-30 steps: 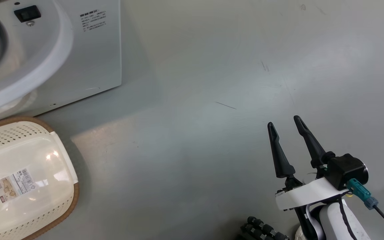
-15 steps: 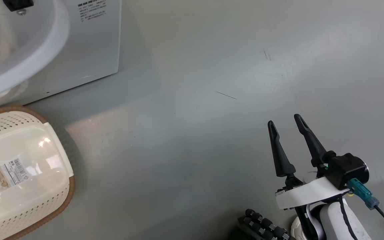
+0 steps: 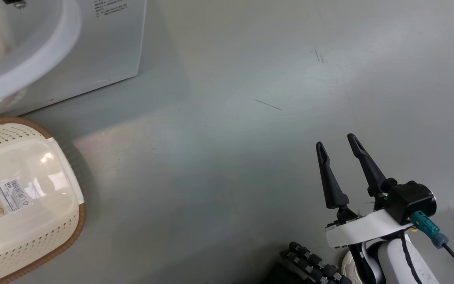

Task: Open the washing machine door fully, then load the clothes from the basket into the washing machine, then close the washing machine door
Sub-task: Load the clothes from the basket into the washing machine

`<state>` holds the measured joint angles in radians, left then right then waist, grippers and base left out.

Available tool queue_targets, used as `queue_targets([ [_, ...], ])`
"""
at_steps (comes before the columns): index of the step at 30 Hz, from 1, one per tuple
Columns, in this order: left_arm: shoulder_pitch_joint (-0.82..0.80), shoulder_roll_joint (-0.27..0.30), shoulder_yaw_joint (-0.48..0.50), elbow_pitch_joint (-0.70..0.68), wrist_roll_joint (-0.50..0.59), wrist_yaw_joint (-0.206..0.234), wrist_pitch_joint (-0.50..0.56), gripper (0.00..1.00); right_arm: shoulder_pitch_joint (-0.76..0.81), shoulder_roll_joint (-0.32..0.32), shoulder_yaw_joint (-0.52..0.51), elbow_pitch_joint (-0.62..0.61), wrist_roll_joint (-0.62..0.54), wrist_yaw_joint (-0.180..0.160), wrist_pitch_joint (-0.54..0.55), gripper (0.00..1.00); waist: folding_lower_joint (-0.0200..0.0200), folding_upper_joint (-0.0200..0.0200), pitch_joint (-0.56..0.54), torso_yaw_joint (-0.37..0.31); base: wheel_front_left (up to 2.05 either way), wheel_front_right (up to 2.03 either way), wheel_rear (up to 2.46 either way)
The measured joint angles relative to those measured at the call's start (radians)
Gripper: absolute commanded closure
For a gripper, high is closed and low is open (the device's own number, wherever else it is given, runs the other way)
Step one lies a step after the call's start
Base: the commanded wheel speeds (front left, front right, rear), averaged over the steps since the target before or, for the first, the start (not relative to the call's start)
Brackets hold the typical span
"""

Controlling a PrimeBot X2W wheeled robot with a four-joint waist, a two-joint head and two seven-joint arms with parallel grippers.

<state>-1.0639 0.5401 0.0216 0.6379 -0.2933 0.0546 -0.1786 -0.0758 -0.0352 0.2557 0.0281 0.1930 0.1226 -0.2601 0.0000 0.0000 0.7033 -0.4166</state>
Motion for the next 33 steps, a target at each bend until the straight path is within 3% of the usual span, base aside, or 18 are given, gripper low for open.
queue_targets([
  [1, -0.002, 0.000, -0.004, 0.008, 0.004, 0.000, 0.000, 0.98, 0.000, 0.000, 0.000, 0.000, 0.000, 0.000, 0.000, 0.00, 0.0000, 0.0000, 0.000, 0.000, 0.00, 0.00, 0.00],
  [2, -0.004, 0.000, -0.008, 0.018, 0.008, 0.000, 0.000, 0.72, 0.000, 0.000, 0.001, 0.000, 0.000, 0.000, 0.000, 0.00, 0.0000, 0.0000, 0.000, 0.000, 0.00, 0.00, 0.00],
  [4, -0.007, 0.001, -0.022, 0.042, 0.017, 0.000, 0.002, 0.46, 0.000, 0.000, 0.001, 0.001, 0.000, 0.000, 0.000, 0.00, 0.0000, 0.0000, -0.003, -0.001, 0.00, 0.00, 0.00],
  [5, -0.007, 0.001, -0.024, 0.058, 0.021, 0.000, 0.002, 0.14, 0.000, 0.000, 0.002, 0.002, 0.000, 0.000, 0.000, 0.00, 0.0000, 0.0000, -0.005, -0.001, 0.00, 0.00, 0.00],
  [6, -0.007, 0.000, -0.027, 0.079, 0.021, 0.000, 0.009, 0.00, 0.000, 0.000, 0.002, 0.005, 0.000, 0.000, 0.000, 0.00, 0.0000, 0.0000, -0.008, -0.002, 0.00, 0.00, 0.00],
  [20, -0.040, -0.033, -0.066, 0.238, 0.029, -0.006, 0.111, 0.00, 0.003, 0.000, -0.009, 0.012, 0.008, 0.000, 0.000, 0.00, 0.0000, 0.0000, -0.063, 0.006, 0.00, 0.00, 0.00],
  [33, -0.042, -0.133, -0.068, 0.342, 0.009, -0.004, 0.118, 0.00, 0.002, 0.000, -0.027, 0.016, 0.007, 0.000, 0.000, 0.00, 0.0000, 0.0000, -0.135, 0.043, 0.00, 0.00, 0.00],
])
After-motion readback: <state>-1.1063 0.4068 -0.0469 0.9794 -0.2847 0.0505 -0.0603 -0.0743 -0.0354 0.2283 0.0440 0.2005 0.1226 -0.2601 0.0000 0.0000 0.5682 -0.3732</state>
